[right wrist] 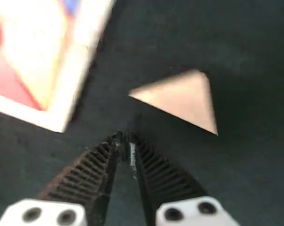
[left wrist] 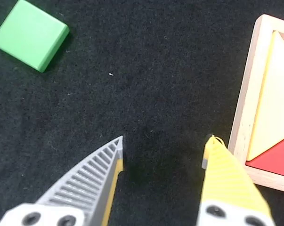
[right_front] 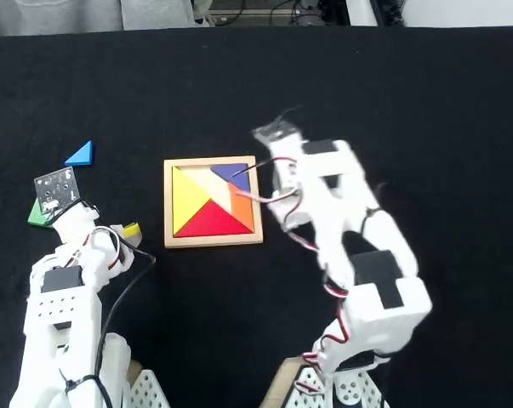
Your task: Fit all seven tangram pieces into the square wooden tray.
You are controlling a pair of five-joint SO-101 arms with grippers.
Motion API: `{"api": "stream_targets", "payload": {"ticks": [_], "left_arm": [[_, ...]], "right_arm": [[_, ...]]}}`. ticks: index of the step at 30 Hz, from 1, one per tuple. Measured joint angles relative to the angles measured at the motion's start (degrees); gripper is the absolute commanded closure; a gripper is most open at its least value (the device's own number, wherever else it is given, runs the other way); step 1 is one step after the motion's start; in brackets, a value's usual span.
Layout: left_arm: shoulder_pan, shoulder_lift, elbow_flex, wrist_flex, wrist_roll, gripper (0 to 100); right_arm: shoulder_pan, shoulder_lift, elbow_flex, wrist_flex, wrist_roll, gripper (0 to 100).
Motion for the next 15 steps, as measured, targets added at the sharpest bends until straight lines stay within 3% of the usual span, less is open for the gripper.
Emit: {"api": "stream_targets", "payload": {"ticks": [4, 15], "left_arm": [[0.0, 0.0, 0.0, 0.0, 0.0, 73], [0.0, 0.0, 0.0, 0.0, 0.0, 73]], "right_arm": [[4.0, -1.7, 0.7, -2.9, 0.1, 98.8], [6.3, 5.4, -0.9, -7.1, 0.2, 98.8]]}}
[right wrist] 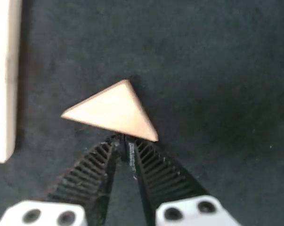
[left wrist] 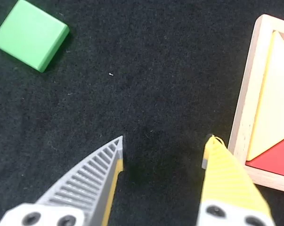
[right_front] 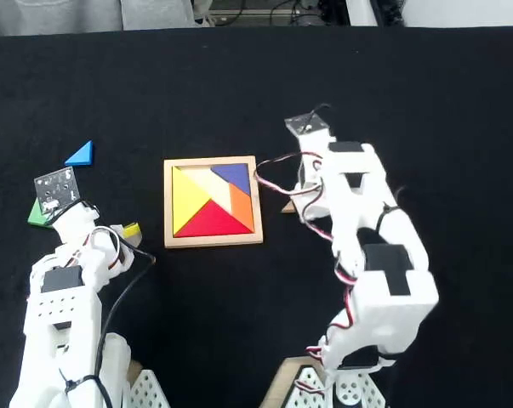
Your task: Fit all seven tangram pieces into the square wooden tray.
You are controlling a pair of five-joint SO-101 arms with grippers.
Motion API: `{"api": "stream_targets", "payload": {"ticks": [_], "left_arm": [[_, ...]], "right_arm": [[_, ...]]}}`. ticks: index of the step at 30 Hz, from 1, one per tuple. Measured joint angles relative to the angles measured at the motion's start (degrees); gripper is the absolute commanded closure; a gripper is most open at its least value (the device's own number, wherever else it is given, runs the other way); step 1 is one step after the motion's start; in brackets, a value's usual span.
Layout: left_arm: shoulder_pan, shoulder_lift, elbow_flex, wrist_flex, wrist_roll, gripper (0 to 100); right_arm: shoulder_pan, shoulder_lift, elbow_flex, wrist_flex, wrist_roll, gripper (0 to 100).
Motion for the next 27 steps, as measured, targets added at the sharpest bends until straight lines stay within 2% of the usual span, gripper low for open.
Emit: {"api": "stream_targets", "payload": {"ticks": [13, 20, 27], "left_arm": [[0.0, 0.0, 0.0, 0.0, 0.0, 73], [0.0, 0.0, 0.0, 0.0, 0.0, 73], [0.0, 0.0, 0.0, 0.0, 0.0, 73]], "right_arm": [[4.9, 5.1, -9.2, 1.6, -1.6, 98.8], [4.8, 5.2, -10.3, 0.5, -1.8, 98.8], [0.8, 5.2, -10.3, -0.4, -1.8, 98.8]]}}
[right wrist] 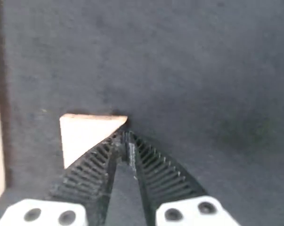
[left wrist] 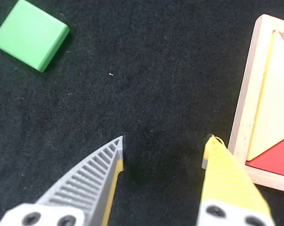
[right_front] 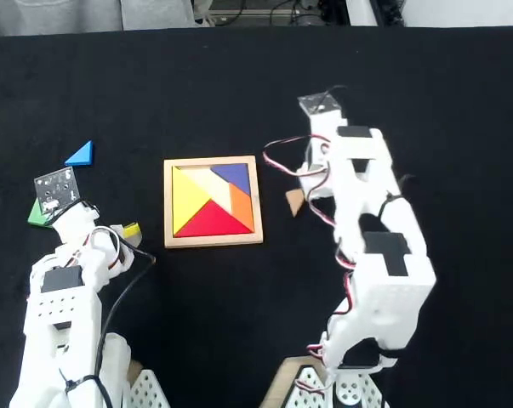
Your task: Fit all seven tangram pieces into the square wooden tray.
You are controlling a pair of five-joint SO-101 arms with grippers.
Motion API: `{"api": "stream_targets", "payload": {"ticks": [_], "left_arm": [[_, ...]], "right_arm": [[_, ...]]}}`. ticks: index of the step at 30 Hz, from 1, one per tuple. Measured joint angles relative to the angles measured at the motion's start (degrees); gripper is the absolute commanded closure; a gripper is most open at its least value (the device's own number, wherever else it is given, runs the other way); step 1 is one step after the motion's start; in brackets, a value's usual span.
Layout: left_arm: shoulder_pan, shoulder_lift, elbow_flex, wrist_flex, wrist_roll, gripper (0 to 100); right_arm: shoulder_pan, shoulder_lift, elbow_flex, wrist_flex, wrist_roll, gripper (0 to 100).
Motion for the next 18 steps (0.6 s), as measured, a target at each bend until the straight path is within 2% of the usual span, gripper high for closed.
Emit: {"api": "stream_targets", "payload": {"ticks": [6, 12, 18], "left_arm": [[0.0, 0.0, 0.0, 0.0, 0.0, 73], [0.0, 0.0, 0.0, 0.0, 0.0, 73], [0.0, 0.0, 0.0, 0.0, 0.0, 73]], "right_arm": [[-3.8, 1.5, -1.5, -0.7, 0.0, 98.8], [-4.5, 2.3, -3.3, 1.0, 0.0, 98.8], [-4.7, -6.0, -2.7, 6.2, -5.2, 98.8]]}}
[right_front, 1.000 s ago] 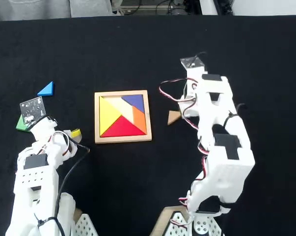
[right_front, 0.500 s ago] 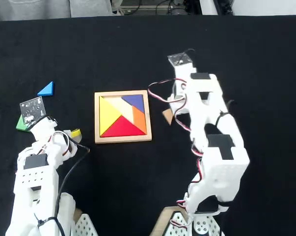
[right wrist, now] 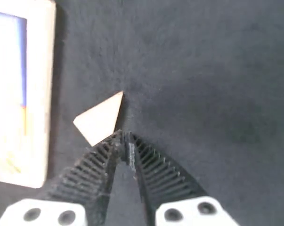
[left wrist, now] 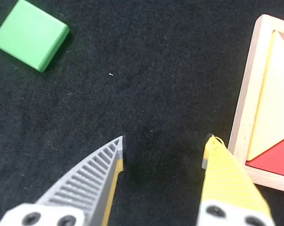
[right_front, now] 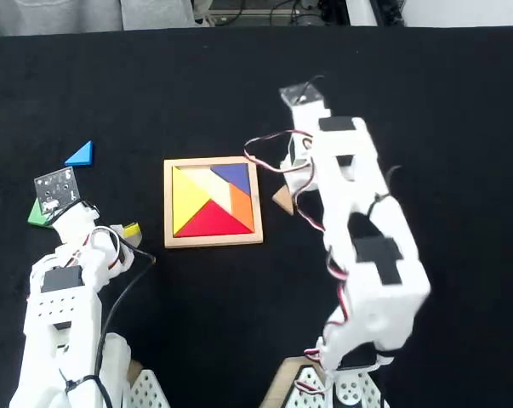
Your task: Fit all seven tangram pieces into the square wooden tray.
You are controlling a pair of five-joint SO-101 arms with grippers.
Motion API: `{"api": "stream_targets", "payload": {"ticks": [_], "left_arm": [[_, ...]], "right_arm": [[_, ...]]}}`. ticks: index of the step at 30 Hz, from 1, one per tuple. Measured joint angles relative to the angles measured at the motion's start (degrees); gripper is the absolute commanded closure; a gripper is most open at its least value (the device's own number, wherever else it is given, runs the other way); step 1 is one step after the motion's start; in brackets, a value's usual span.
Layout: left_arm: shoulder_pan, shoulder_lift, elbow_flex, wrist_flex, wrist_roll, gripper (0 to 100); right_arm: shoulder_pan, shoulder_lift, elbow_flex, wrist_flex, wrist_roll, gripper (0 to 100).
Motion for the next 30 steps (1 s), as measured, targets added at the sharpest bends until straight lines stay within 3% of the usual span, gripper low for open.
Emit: {"api": "stream_targets", "payload": {"ticks": [4, 10, 30], "left_arm": [[0.0, 0.0, 0.0, 0.0, 0.0, 73], [0.0, 0.0, 0.0, 0.0, 0.0, 73], [0.0, 0.0, 0.0, 0.0, 0.0, 73]], "right_arm": [[-2.6, -7.3, 5.5, 0.4, -0.9, 97.2], [-5.8, -8.8, 7.1, 0.4, -6.1, 72.9], [-9.0, 8.0, -1.3, -1.2, -7.8, 75.0]]}}
